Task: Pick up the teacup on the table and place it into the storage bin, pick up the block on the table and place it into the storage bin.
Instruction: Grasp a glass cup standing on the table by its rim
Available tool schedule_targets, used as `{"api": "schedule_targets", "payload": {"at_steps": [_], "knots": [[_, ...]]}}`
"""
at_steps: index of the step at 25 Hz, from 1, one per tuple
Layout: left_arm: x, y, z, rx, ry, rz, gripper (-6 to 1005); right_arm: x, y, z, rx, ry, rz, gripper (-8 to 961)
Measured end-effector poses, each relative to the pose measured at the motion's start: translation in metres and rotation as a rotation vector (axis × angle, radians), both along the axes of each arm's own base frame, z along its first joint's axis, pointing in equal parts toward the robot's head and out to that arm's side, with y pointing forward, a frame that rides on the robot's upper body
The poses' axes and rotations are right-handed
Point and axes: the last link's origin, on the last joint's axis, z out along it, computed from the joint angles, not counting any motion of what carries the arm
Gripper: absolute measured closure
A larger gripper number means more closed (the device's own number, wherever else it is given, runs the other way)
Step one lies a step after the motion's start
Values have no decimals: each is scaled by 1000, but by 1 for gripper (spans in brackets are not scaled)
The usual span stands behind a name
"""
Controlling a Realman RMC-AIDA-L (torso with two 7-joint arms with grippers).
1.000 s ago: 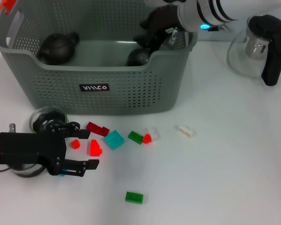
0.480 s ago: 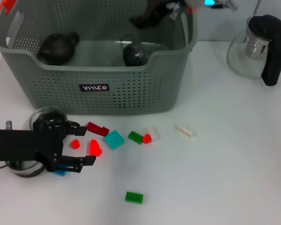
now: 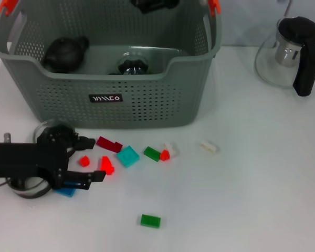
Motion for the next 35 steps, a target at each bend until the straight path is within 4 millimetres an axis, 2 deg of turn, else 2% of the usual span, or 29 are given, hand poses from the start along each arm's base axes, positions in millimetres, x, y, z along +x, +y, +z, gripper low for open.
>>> {"api": "schedule_targets", "payload": {"at_steps": [4,8,13,18,27,35], "knots": [[1,0,2,5,-10,-1,124,13,-29,1,-40,57,16,19],[1,-1,4,9,-25,1,124,37,-53,-2,-100,78,-17,22],[2,-2,5,3,-39,-2,124,75,-78,-15,-222,11,-38,22],[2,-3,9,17,-57,6,124,104,-99,-27,-320,-13,-45,22],[-5,-5,13,22,-19,19,135,148,-109,-49,-440,-59,-120,21],[-12,-3,41,56,77,80,150,150,-101,-60,-465,-57,-146,21]]}}
